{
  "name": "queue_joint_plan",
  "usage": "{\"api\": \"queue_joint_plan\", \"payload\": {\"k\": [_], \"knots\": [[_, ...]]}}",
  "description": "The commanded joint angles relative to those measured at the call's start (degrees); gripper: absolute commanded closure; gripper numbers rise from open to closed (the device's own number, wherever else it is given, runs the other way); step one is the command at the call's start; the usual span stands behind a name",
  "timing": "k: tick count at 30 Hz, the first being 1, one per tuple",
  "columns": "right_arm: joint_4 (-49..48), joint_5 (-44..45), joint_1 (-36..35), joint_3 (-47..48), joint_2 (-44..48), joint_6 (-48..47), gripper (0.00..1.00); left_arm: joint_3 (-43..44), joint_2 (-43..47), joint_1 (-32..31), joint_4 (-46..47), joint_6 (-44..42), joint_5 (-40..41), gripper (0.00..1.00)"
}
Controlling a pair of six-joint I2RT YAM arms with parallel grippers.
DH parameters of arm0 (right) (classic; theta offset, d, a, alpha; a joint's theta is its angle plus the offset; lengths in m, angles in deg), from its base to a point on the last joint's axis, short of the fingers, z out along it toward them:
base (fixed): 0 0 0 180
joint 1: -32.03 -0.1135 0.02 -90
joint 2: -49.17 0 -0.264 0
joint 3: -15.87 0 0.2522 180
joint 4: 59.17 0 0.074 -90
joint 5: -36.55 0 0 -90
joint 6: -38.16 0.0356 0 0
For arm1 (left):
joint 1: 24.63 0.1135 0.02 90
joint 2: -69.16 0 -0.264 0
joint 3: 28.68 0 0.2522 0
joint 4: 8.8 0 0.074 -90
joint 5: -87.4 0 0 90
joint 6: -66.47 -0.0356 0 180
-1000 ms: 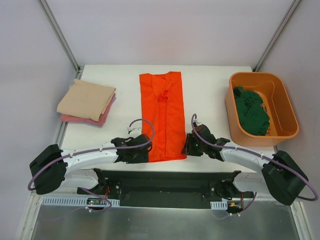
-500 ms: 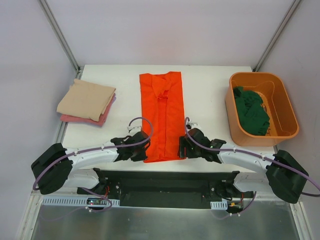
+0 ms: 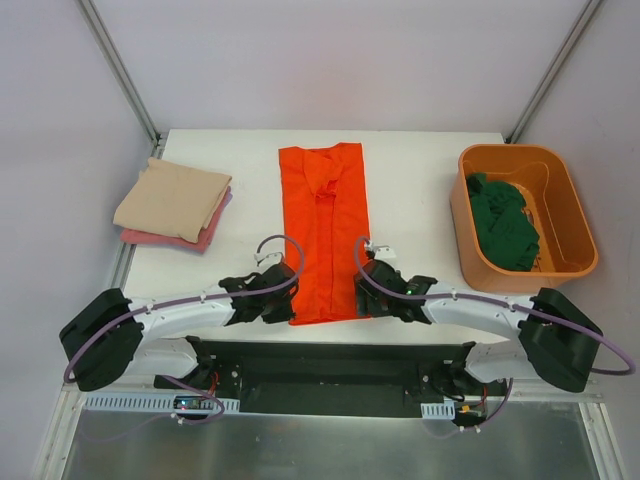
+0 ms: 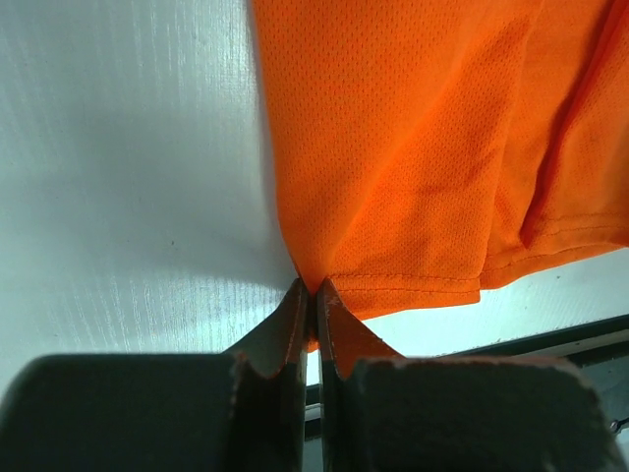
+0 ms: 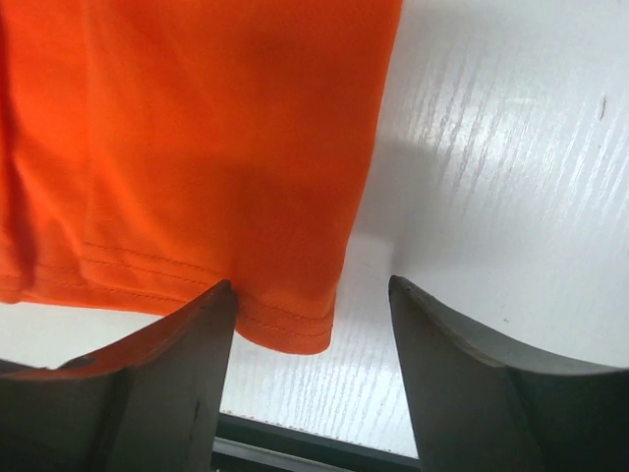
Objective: Fold and stack the t-shirts
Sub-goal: Grab the bottom of the folded rectangular tshirt with both arms, then fold the folded rectangular tshirt in 1/3 of the way
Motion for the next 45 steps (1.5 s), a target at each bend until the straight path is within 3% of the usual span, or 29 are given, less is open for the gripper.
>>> {"api": "queue_joint_plan", "payload": {"k": [1, 3, 7, 10, 19, 26, 32, 36, 45], "knots": [[0.4, 0.0, -0.6, 0.4, -2.8, 2.1, 0.38, -1.9, 0.7, 0.5, -3.0, -0.3, -0.1, 1.0], [-0.1, -0.8, -1.2, -0.3, -3.4, 2.5, 0.47, -2.2, 0.9, 0.4, -3.0, -0.3, -0.6, 1.0], [-0.3, -0.9, -3.3, -2.0, -1.5, 4.4, 0.85, -3.3, 2.7, 0.5, -3.1, -0.1, -3.1, 1.0], [0.2, -1.6, -5.7, -3.9, 2.9, 5.8, 0.99, -5.1, 6.5, 0.3, -3.1, -0.1, -6.7, 1.0], [-3.3, -10.4, -12.0, -11.2, 18.2, 9.5, 0.99, -12.8, 26.9, -2.0, -4.3, 1.3, -18.4, 1.0], [-0.4, -5.2, -12.0, -7.9, 21.5, 6.8, 0.99, -8.1, 30.6, -2.0, -4.3, -1.6, -12.6, 1.0], [-1.8, -2.1, -4.6, -3.4, 19.9, 1.7, 0.99, -0.1, 24.6, 1.1, -2.3, -4.1, 0.3, 1.0], [-5.1, -3.1, 2.1, 1.0, 16.0, -3.6, 0.99, 5.2, 16.1, 7.7, 3.1, -8.4, -4.1, 1.0], [-12.6, -10.8, 17.1, 14.1, -1.4, -11.8, 0.99, 20.4, -1.4, 15.7, 4.3, -15.9, 0.0, 1.0]]}}
